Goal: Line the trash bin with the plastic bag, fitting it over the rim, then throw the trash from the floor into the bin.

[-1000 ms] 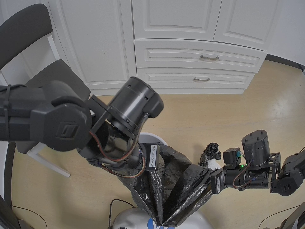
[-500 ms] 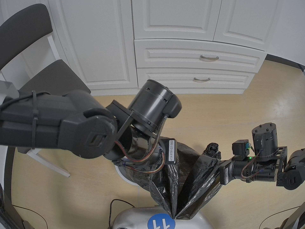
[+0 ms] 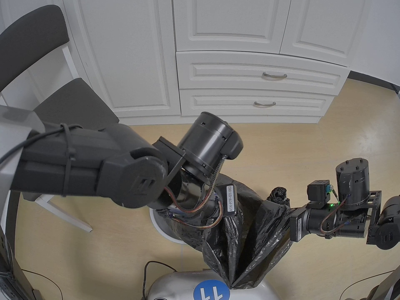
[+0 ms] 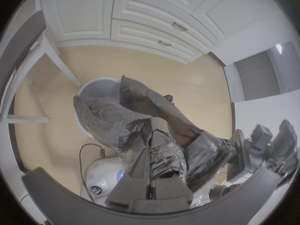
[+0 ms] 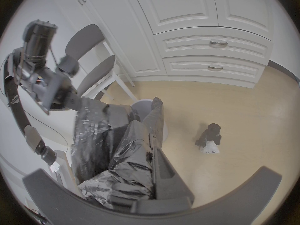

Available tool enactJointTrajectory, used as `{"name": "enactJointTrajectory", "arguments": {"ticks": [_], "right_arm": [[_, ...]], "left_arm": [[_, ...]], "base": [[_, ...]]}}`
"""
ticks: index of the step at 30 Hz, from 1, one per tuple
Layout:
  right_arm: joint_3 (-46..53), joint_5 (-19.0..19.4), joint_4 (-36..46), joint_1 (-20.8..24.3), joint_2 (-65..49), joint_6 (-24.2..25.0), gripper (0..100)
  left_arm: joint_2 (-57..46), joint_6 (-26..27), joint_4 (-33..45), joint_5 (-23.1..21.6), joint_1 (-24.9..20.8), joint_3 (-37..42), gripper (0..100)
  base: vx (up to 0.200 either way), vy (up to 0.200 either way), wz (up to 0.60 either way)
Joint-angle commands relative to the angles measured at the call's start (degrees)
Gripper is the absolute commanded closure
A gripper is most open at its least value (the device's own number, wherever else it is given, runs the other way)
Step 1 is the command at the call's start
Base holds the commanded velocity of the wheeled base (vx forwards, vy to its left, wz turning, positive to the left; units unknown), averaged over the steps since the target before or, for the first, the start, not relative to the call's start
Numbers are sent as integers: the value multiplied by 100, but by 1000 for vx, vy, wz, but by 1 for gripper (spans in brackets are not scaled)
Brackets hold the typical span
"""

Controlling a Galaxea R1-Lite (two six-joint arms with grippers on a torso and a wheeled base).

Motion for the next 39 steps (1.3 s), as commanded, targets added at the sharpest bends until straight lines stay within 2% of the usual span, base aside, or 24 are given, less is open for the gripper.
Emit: {"name": "enactJointTrajectory", "arguments": {"ticks": [1, 7, 13, 29, 39], "right_arm": [[-6, 14, -25, 177, -47, 90, 100], [-68, 6, -78, 441, 6, 433, 100], [-50, -3, -51, 555, -152, 477, 100], [-138, 6, -86, 643, -152, 696, 100], [-191, 6, -376, 828, 200, 1101, 100]], "left_arm": [[193, -73, -19, -96, 159, 130, 100], [185, -82, -371, -104, 265, 394, 100], [273, -143, -731, -96, 273, 569, 100], [607, -134, -1003, -96, 704, 455, 100], [607, -134, -1030, -104, 1047, 490, 100]], "base": [[0, 0, 0], [0, 0, 0], [0, 0, 0], [0, 0, 0], [0, 0, 0]]}}
